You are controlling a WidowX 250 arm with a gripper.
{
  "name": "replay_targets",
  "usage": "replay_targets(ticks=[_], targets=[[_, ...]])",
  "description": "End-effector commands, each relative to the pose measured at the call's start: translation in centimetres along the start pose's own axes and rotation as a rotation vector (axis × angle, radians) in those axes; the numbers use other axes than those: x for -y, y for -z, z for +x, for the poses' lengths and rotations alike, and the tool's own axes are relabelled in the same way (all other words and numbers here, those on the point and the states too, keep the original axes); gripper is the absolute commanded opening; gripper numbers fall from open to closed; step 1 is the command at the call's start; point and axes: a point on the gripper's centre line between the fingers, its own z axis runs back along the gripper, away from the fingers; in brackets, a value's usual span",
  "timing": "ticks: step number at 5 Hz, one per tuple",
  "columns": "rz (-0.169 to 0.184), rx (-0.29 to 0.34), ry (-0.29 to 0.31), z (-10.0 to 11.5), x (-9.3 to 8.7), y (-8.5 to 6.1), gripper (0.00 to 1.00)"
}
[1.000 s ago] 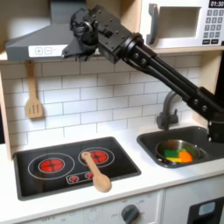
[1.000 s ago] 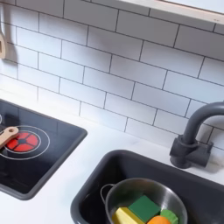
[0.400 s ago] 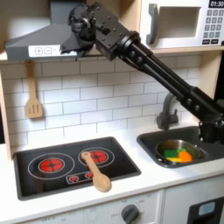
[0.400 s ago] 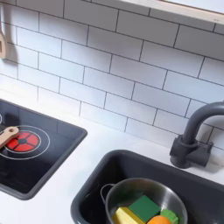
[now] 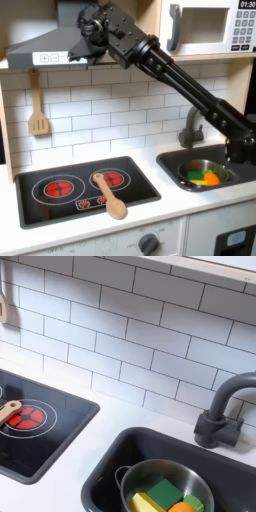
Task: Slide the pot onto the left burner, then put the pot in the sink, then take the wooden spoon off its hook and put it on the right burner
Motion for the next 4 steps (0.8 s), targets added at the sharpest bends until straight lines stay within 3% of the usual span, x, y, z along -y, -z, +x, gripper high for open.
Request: replay_targets(ticks=[1,4], targets=[[-0.006,0.008,-0.001,0.03,0.25,0.45,0.0],[0.024,0.076,-0.02,0.66,-0.13,0.23,0.0]])
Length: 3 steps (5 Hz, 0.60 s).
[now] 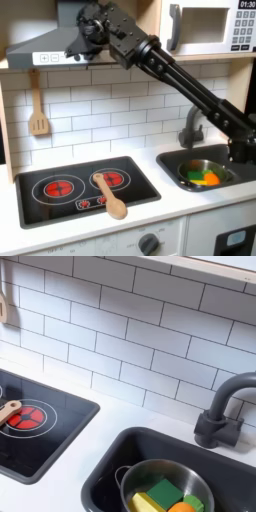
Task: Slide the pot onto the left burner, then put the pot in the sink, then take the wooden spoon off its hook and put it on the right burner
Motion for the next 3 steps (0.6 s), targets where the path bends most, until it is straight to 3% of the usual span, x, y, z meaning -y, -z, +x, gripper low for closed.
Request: replay_targets(ticks=[1,3], targets=[[0.009,0.022,-0.005,-0.2,0.07,0.03,0.0],[0.012,0.021,0.002,-1.06,0.08,0.13,0.0]])
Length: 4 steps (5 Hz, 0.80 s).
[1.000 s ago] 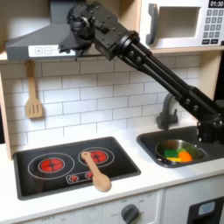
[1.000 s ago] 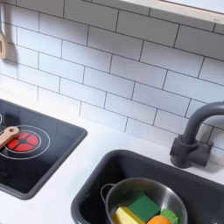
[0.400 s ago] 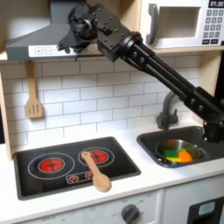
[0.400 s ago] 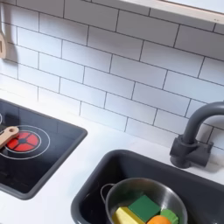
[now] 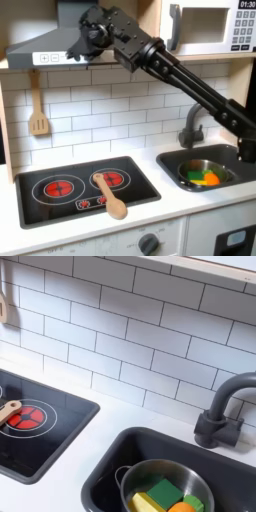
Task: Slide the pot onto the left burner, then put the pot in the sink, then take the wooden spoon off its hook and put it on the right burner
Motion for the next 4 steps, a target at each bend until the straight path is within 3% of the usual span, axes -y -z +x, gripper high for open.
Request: replay_targets(ticks=[1,2,3,4], targets=[[0.012,-0.006,-0.006,-1.6,-0.4,0.3,0.0],[0.014,-0.027,-0.014,-2.4,-0.7,1.3,0.0],[0.004,-0.02,-0.016,-2.0,-0.5,1.3,0.0],[0.028,-0.062,-0.024,-2.9,-1.1,0.7,0.0]])
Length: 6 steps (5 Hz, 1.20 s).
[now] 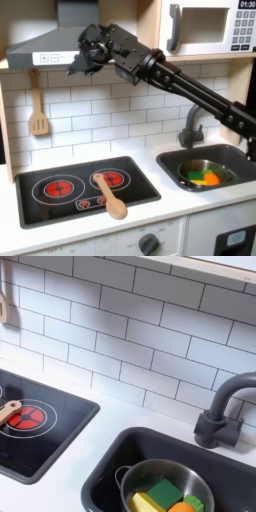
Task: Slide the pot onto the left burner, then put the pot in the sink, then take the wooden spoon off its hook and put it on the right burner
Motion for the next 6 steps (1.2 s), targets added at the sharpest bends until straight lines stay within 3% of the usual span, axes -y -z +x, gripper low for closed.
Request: replay_targets(ticks=[1,2,3,5,6], targets=[[0.033,-0.127,-0.002,-2.7,-1.1,-1.5,0.0],[0.001,-0.233,0.009,-6.3,-0.6,-1.2,0.0],[0.023,-0.27,0.023,-8.1,-1.0,-2.5,0.0],[0.063,-0.35,0.036,-12.0,-1.7,-2.1,0.0],[0.108,-0.42,0.042,-14.2,-2.9,-1.5,0.0]])
